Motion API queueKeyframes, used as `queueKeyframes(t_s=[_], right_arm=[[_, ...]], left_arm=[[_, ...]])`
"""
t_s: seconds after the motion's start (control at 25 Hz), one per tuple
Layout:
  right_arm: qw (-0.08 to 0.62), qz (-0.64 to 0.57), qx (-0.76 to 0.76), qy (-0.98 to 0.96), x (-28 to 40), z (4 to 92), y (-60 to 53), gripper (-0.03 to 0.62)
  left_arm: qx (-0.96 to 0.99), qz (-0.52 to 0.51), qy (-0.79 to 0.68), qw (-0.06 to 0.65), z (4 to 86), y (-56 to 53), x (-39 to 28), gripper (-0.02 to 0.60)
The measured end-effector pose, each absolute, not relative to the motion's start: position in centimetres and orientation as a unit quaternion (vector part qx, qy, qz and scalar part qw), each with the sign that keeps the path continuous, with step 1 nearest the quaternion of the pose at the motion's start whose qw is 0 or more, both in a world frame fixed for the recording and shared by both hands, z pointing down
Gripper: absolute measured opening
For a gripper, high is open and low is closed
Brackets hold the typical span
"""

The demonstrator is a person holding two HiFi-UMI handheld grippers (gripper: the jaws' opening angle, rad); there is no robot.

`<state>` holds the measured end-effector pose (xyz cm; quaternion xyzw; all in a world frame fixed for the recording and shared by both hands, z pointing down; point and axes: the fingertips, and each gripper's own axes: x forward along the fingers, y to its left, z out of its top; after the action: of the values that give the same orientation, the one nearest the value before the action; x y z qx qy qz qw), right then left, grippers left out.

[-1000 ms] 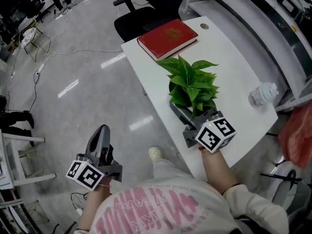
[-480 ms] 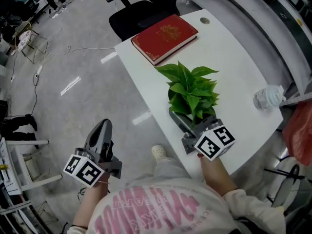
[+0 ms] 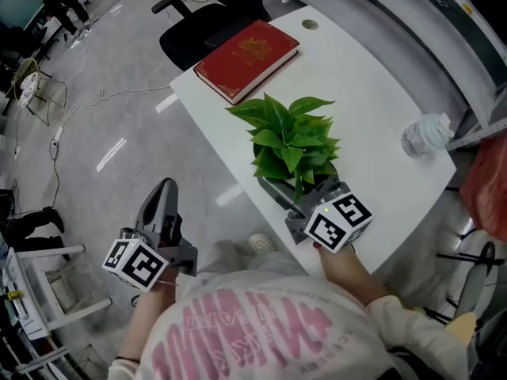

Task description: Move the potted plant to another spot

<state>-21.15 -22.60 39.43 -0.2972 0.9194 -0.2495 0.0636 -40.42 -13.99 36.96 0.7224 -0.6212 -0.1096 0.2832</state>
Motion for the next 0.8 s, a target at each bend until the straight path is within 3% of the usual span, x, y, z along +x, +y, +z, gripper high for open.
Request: queueKeyframes(t_s=[0.8], right_arm=[[0.08,-0.203,-0.458,0.862,-26.3,36.5,-25.0,0.485]], left_arm=[[0.85,-0.094,-0.436,0.281,35.3,-26.1,-41.7,0.003]])
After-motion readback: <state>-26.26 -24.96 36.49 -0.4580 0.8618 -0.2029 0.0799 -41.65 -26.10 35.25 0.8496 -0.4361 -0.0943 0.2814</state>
